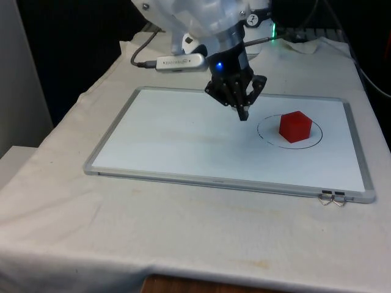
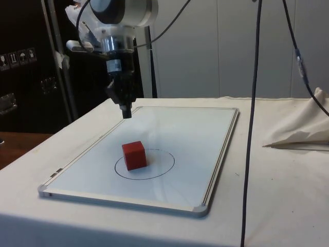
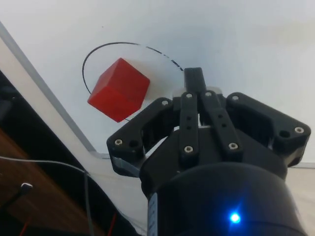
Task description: Push the cube into the marked area.
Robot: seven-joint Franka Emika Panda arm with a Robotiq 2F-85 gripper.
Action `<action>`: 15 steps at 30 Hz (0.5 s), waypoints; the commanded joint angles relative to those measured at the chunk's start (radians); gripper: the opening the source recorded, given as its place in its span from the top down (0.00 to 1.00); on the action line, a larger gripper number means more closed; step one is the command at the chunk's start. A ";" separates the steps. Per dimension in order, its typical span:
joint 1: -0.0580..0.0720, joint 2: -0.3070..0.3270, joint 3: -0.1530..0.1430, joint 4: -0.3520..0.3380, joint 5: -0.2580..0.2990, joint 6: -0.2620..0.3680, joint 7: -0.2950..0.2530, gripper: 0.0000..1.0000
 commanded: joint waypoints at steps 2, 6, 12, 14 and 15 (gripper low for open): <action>0.003 -0.010 -0.003 -0.005 -0.022 -0.003 -0.011 1.00; 0.003 -0.014 -0.004 -0.005 -0.039 -0.003 -0.020 1.00; 0.003 -0.021 -0.005 -0.005 -0.071 0.000 -0.035 1.00; 0.000 -0.016 -0.002 -0.001 -0.067 0.000 -0.035 1.00; 0.003 -0.021 -0.005 -0.003 -0.089 0.001 -0.040 1.00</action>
